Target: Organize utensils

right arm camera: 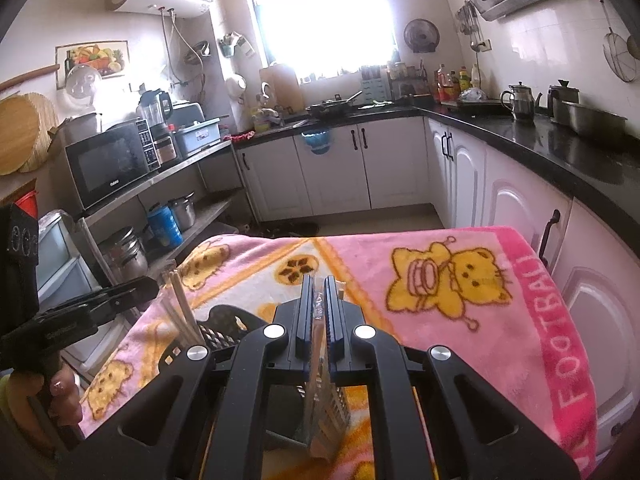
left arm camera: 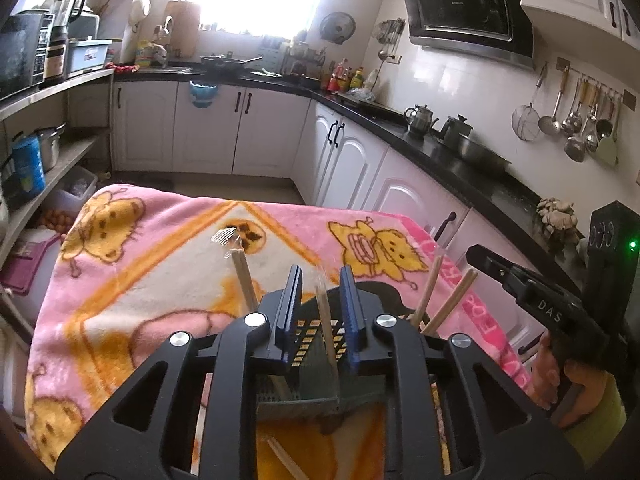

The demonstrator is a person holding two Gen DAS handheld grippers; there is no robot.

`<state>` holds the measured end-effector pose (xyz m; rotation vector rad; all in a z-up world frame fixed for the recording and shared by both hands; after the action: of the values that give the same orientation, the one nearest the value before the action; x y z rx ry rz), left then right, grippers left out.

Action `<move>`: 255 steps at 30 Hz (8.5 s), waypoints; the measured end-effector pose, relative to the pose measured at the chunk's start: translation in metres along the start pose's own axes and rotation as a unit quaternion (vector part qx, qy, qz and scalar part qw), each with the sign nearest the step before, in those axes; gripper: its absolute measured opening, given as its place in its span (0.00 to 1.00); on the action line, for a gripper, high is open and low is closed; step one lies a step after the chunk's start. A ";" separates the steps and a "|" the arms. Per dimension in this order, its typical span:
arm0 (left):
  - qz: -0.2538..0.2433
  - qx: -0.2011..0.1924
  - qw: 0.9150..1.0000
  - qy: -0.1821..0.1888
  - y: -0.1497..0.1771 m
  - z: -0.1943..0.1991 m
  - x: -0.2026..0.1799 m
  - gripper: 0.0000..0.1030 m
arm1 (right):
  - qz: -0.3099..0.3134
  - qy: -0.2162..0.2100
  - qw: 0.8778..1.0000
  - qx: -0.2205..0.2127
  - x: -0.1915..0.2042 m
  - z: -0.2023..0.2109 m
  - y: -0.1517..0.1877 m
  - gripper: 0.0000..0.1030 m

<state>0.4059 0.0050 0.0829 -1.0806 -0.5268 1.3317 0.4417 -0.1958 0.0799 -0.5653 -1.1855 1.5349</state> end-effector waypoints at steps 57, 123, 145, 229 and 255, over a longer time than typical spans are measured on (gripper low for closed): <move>0.041 -0.009 0.999 -0.025 0.084 0.099 0.025 0.84 | 0.050 -0.008 0.998 0.028 0.045 0.081 0.069 0.69; 0.102 0.104 0.988 -0.051 0.220 0.095 0.050 0.59 | 0.051 -0.020 0.988 0.144 0.045 0.078 0.192 0.70; 0.146 0.126 0.980 -0.056 0.231 0.075 0.070 0.24 | 0.008 -0.009 0.972 0.236 0.024 0.017 0.218 0.44; 0.088 -0.002 0.992 -0.086 0.127 0.139 0.064 0.02 | 0.072 -0.107 0.988 0.085 0.133 0.051 0.103 0.07; 0.055 -0.034 0.996 -0.060 0.060 0.131 0.045 0.02 | 0.070 -0.089 0.993 0.017 0.121 0.075 0.038 0.07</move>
<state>0.2760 0.0825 0.0790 -1.1029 -0.6130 1.4921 0.3230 -0.1116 0.1021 -0.5060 -1.2724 1.7509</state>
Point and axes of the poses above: each gripper's, at about its wrist camera, not at the fingertips, and z roughly against the way its jaws point, x to its left, y to its underside, the point moved 6 cm from there along -z, roughly the way its jaws point, and after that the axes turned 4 degrees about -x, right-handed, at the moved point
